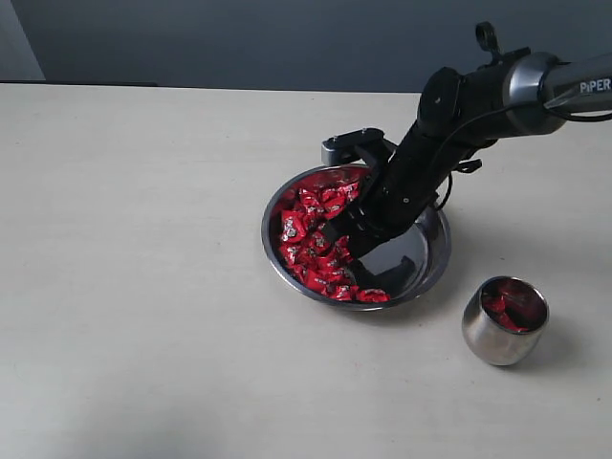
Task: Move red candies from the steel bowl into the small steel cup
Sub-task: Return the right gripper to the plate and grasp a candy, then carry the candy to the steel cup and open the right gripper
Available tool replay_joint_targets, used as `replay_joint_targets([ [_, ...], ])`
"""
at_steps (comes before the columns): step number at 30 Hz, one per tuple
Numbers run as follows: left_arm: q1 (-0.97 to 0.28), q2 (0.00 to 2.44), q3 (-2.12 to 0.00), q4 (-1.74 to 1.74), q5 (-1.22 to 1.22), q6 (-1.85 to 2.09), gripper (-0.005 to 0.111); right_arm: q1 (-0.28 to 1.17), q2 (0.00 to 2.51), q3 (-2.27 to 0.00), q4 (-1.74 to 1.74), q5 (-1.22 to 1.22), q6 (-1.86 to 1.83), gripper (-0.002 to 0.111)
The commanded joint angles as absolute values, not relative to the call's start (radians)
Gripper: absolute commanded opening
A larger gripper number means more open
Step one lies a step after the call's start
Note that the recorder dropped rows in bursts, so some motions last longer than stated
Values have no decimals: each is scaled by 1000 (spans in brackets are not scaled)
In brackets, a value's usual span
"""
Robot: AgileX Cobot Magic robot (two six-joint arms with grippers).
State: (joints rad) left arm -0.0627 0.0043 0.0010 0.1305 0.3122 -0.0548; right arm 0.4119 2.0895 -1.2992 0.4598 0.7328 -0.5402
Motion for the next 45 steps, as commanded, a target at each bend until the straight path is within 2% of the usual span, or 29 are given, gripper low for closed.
replay_joint_targets([
  [1,-71,0,0,132,307,-60,0,410,2086,-1301,459,728,-549,0],
  [14,-71,0,0,132,307,-60,0,410,1922,-1299,448,871,-545,0],
  [18,-71,0,0,132,307,-60,0,410,1794,-1297,316,939,-401,0],
  [28,-71,0,0,132,307,-60,0,408,1475,-1001,116,908,-173,0],
  [45,-71,0,0,132,307,-60,0,408,1420,-859,-107,940,134,0],
])
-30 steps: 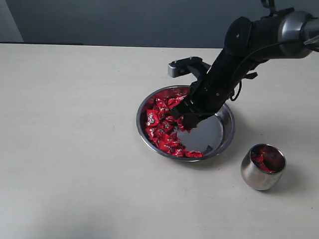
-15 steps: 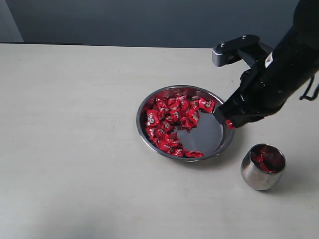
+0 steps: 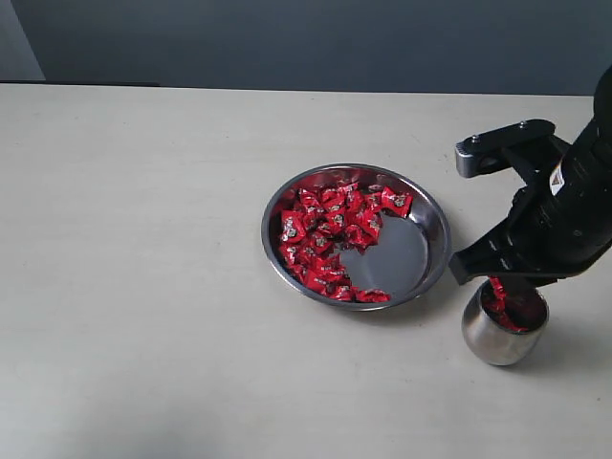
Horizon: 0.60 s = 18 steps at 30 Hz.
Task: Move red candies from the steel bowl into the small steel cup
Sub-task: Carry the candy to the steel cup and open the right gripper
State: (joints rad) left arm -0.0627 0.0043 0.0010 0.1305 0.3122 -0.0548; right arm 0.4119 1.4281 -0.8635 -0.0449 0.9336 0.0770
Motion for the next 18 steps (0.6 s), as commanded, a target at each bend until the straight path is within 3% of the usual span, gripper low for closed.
replay_joint_targets([
  [1,-71,0,0,132,307,-60,0,408,1420,-859,-112,945,136,0],
  [13,-71,0,0,132,307,-60,0,408,1422,-858,-134,975,136,1],
  [18,-71,0,0,132,307,-60,0,408,1422,-858,-134,983,136,18],
])
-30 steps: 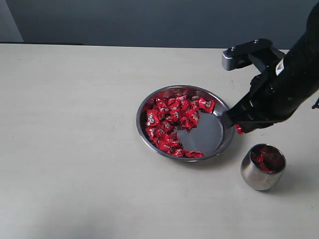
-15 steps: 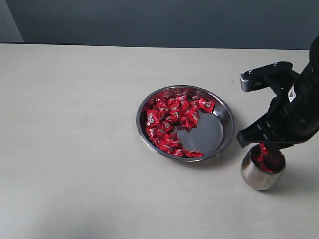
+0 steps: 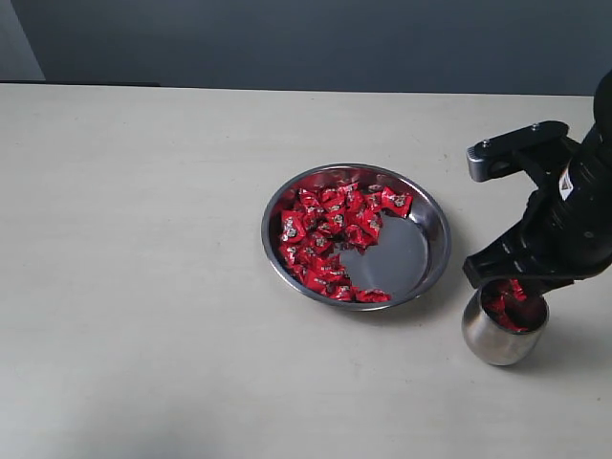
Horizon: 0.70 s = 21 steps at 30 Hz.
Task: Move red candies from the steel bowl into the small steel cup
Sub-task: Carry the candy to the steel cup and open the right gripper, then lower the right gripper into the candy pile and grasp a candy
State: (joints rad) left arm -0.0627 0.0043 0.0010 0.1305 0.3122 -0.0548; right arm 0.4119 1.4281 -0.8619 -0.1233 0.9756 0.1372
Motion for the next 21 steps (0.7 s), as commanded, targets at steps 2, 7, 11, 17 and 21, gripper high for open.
replay_joint_targets([
  [2,-71,0,0,132,307,-60,0,408,1422,-858,-134,981,136,24],
  [7,-71,0,0,132,307,-60,0,408,1422,-858,-146,957,136,26],
  [11,-71,0,0,132,307,-60,0,408,1422,-861,-134,869,131,26],
  [17,-71,0,0,132,307,-60,0,408,1443,-912,68,703,-63,26],
  [21,-71,0,0,132,307,-60,0,408,1524,-989,168,671,-177,29],
])
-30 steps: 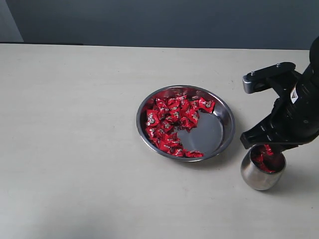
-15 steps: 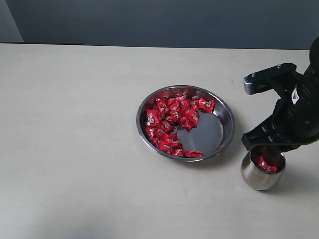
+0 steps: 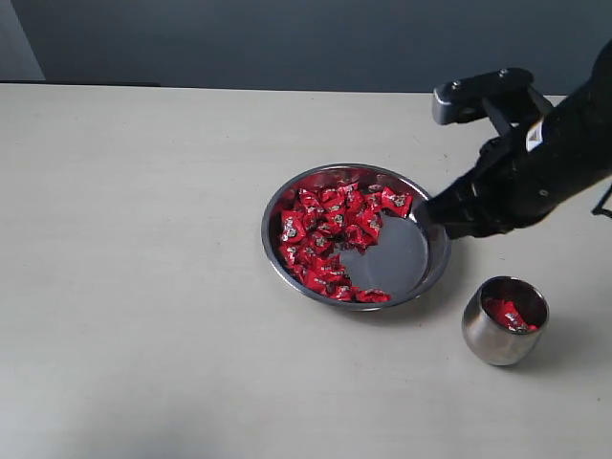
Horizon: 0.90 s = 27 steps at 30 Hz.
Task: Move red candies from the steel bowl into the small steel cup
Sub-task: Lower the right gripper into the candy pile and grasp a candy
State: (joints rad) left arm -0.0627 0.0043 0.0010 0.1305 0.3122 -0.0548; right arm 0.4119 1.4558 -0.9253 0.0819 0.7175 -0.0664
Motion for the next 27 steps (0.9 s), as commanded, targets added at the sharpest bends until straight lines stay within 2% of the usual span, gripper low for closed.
replay_joint_targets([
  [1,-71,0,0,132,307,-60,0,408,1548,-1008,172,671,-196,32],
  [4,-71,0,0,132,307,-60,0,408,1646,-1083,173,671,-220,40],
  [15,-71,0,0,132,307,-60,0,408,1966,-1325,219,671,-220,38],
  [27,-71,0,0,132,307,-60,0,408,2098,-1383,236,670,-220,38],
])
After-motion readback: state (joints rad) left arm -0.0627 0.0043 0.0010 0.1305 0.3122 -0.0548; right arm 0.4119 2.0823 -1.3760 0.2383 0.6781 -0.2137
